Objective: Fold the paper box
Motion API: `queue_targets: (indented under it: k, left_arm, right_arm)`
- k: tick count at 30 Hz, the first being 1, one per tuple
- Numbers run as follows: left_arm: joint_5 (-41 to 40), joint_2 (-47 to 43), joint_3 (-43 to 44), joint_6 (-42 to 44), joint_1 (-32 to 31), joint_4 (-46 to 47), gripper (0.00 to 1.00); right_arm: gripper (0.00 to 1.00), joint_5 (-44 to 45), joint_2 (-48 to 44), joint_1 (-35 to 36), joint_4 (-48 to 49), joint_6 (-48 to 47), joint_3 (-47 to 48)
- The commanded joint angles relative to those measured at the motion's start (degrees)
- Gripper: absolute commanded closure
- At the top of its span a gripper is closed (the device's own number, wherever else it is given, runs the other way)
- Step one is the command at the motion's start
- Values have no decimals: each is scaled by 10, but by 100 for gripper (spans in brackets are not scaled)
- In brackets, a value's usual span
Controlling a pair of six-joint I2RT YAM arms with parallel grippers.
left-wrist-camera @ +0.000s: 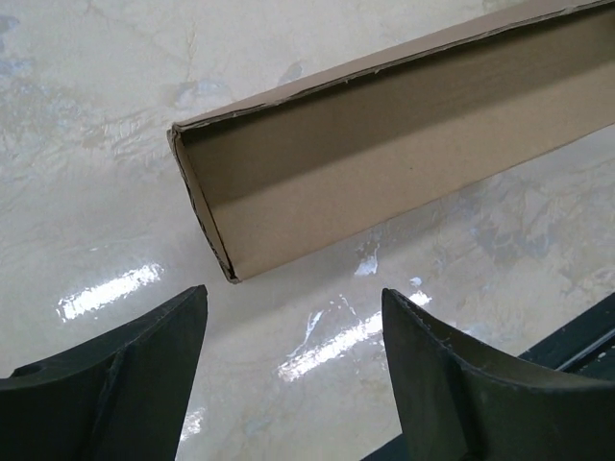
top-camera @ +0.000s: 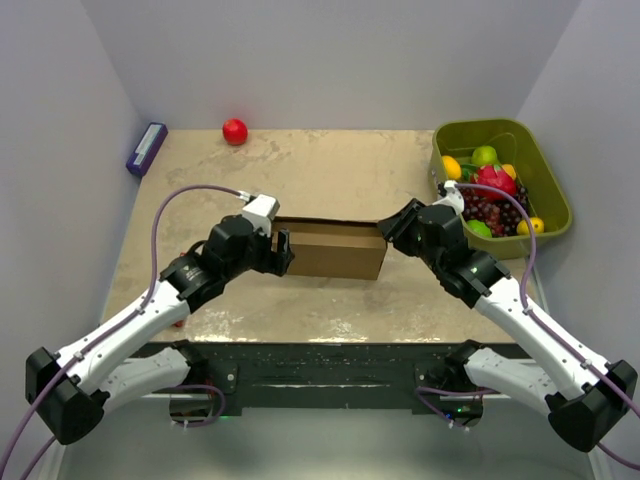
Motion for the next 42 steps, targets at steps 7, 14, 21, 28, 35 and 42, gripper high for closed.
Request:
queue_targets:
  k: [7,14,21,28,35,42]
  left_arm:
    - [38,-21,122,-46,32,-44,26]
    - [87,-3,134,-25,116,0,34]
    - [96,35,122,-30,131,58,44]
    - [109,64,114,-41,149,103,50]
    - [145,77,81,-51,159,116,63]
    - [158,63,23,-61,159,121,69]
  right_arm:
    - [58,14,-2,6,-25,-5,-20]
    - [58,22,-16,8,-32,-10,-24]
    - [58,16,-17,8,-29,-10,-30]
    - [58,19,-21,8,-33,-11,-32]
    - [58,23,-21,9,-34,-11,-33]
    - [58,24,-18,10,-32,-11,-35]
